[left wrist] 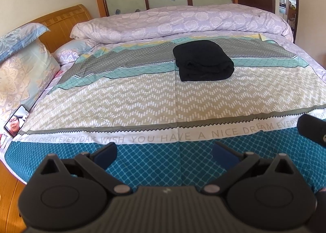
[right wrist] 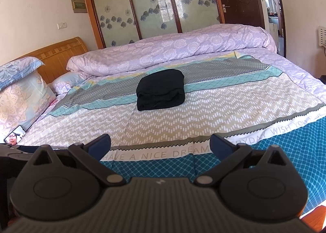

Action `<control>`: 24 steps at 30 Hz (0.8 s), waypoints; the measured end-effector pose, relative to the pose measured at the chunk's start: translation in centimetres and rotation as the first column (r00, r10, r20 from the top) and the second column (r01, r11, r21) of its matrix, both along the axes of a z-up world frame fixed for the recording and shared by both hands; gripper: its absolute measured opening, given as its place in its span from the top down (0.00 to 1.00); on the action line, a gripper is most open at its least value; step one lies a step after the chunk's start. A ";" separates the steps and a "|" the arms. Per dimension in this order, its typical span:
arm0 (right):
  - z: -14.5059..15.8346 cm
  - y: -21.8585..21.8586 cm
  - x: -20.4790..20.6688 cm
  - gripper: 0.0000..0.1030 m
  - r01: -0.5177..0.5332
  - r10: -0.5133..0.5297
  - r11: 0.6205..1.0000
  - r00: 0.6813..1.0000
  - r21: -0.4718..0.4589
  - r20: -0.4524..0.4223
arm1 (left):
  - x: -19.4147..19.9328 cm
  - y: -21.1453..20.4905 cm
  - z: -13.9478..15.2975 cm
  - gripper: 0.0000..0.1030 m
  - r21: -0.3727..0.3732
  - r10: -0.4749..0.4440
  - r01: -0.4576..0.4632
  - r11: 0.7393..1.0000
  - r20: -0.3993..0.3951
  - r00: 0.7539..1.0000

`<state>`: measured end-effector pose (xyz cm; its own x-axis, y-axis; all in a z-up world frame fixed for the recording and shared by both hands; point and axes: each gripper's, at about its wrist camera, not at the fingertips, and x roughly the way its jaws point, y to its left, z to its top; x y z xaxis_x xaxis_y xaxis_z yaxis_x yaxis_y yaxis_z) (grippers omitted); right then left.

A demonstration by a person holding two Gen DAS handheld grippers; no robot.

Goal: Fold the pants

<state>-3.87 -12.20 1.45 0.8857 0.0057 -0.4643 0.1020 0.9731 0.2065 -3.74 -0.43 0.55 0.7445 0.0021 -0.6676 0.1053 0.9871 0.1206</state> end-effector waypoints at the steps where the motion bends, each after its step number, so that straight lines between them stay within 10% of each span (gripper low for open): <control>1: 0.0 -0.1 0.0 0.00 0.002 -0.002 1.000 1.000 0.002 0.000 | 0.0 -0.1 0.1 0.00 0.000 -0.001 0.001 1.000 0.000 1.000; 24: 0.0 -1.0 0.2 0.00 0.018 -0.018 1.000 1.000 -0.001 -0.007 | 1.0 -1.4 0.7 0.00 0.001 -0.002 0.002 1.000 -0.024 1.000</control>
<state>-3.63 -13.24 1.44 0.8825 -0.0111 -0.4703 0.1213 0.9713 0.2048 -2.70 -1.85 1.30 0.7284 0.0018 -0.6851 0.1097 0.9868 0.1192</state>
